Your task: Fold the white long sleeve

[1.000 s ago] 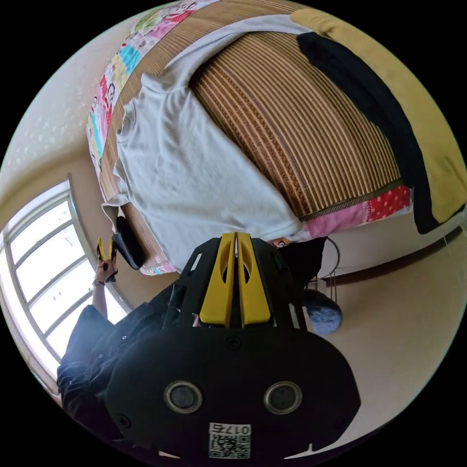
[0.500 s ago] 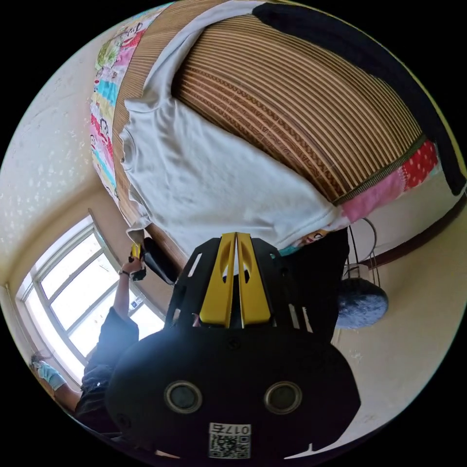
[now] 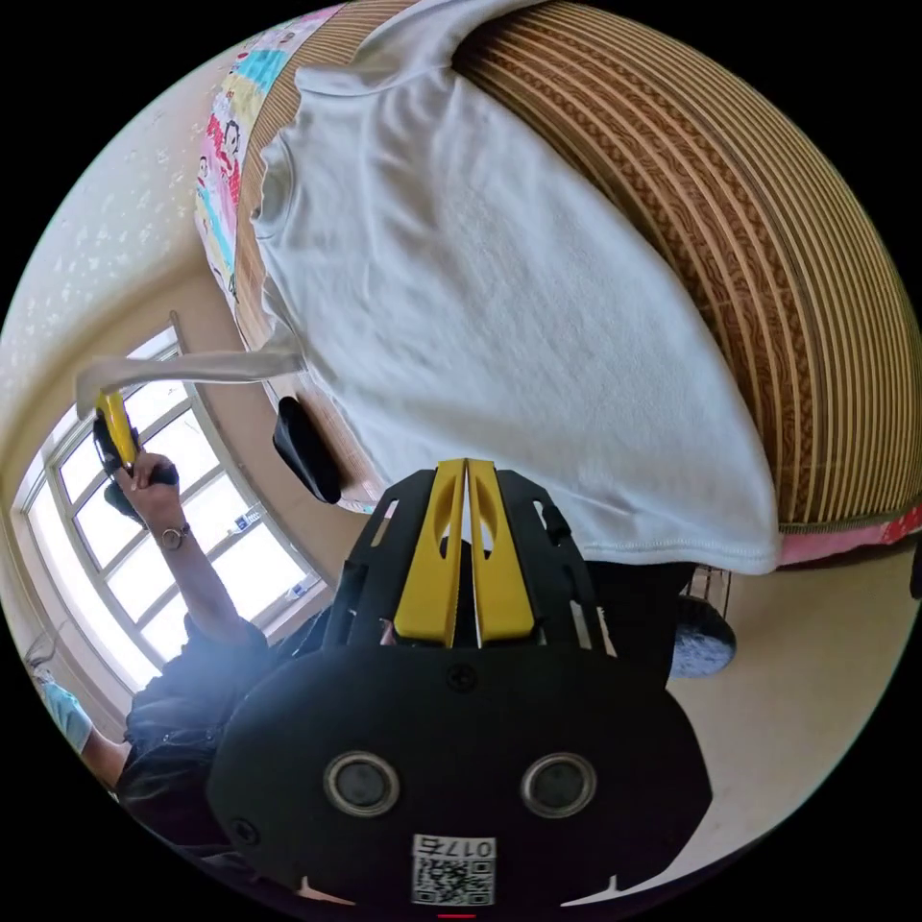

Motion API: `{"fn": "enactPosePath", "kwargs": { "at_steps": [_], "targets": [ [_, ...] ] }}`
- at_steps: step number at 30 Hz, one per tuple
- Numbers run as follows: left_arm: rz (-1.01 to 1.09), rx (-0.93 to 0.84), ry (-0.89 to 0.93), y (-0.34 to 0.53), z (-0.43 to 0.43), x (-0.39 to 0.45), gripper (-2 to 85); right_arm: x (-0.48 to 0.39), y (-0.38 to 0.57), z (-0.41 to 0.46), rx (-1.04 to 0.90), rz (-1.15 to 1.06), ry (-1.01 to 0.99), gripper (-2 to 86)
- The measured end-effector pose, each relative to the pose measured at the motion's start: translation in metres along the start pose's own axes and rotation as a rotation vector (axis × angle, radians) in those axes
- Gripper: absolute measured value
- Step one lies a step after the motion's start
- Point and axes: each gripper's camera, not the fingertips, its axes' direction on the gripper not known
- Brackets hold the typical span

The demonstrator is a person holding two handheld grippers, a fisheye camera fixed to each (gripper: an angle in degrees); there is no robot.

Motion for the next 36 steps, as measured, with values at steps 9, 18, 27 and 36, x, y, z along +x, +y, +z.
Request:
{"fn": "enactPosePath", "kwargs": {
  "at_steps": [9, 18, 27, 36],
  "targets": [
    [-0.208, -0.284, 0.042, 0.156, 0.185, 0.004, 9.1, 0.034, 0.019, -0.029, 0.035, -0.079, 0.008, 0.6],
    [-0.322, -0.167, -0.388, 0.178, 0.145, -0.119, 12.7, 0.059, 0.012, -0.045, 0.131, -0.194, 0.038, 4.6],
    [-0.247, -0.182, -0.453, 0.169, 0.215, -0.177, 11.0, -0.030, -0.042, -0.036, 0.466, -0.442, 0.146, 13.7],
    [-0.414, 0.010, 0.023, 0.203, 0.164, -0.256, 4.1, -0.063, -0.050, 0.003, 0.568, -0.484, 0.126, 3.7]
  ]
}}
